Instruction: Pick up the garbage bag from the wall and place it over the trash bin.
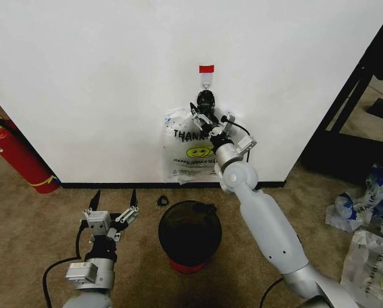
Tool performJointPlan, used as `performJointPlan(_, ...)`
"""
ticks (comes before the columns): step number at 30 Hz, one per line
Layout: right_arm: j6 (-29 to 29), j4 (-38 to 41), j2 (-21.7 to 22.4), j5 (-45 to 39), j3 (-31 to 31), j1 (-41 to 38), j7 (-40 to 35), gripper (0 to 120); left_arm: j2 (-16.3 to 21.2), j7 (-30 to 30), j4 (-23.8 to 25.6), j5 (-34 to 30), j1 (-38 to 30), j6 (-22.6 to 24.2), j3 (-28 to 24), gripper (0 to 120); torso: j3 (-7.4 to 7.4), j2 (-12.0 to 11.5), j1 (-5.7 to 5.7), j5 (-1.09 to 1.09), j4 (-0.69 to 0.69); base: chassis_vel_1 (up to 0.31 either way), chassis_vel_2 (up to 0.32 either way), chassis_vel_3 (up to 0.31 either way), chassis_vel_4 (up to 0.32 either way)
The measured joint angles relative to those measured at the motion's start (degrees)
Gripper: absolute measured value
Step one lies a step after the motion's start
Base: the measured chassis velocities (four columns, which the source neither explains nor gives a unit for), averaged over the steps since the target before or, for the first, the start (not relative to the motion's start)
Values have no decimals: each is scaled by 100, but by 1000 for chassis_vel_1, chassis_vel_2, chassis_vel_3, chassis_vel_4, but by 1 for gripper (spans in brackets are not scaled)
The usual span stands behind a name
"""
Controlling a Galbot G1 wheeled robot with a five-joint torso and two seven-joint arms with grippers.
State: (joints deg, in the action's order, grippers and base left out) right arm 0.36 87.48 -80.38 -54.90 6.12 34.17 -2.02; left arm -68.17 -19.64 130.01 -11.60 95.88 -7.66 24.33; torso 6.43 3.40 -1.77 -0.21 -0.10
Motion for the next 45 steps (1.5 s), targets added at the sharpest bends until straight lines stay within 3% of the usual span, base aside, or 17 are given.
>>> performJointPlan(17, -47, 38, -37, -51, -46, -37, -133, 37, -4, -20, 200, -40, 43, 17, 33, 100, 0, 0, 0, 0, 0, 0, 0, 0, 0)
performJointPlan(18, -47, 13, -43, -51, -49, -43, -143, 29, -5, -21, 200, -41, 49, 17, 33, 100, 0, 0, 0, 0, 1, 0, 0, 0, 0)
performJointPlan(22, -47, -4, -50, -52, -48, -45, -151, 22, -10, -21, 204, -37, 58, 16, 29, 100, 0, 0, 0, 0, 1, 0, 0, 0, 0)
performJointPlan(23, -45, -4, -49, -54, -46, -41, -161, 11, -17, -21, 216, -31, 64, 15, 24, 100, 0, 0, 0, 0, 1, 0, 0, 0, 0)
performJointPlan(26, -44, 15, -35, -59, -44, -13, -196, 0, -25, -21, 227, -29, 75, 10, 25, 100, 0, 0, 0, 0, 0, 0, 0, 0, 0)
performJointPlan(36, -40, 348, 117, -52, -3, 196, -280, 0, -37, -21, 227, -29, 96, -1, -9, 100, 0, 0, 0, 0, 1, 0, 0, 0, 0)
performJointPlan(45, -72, 1234, 502, 279, 110, 1323, -260, 0, -41, -27, 212, -35, 27, -1, -77, 100, 0, 1, 1, 1, -1, 0, 0, 0, 0)
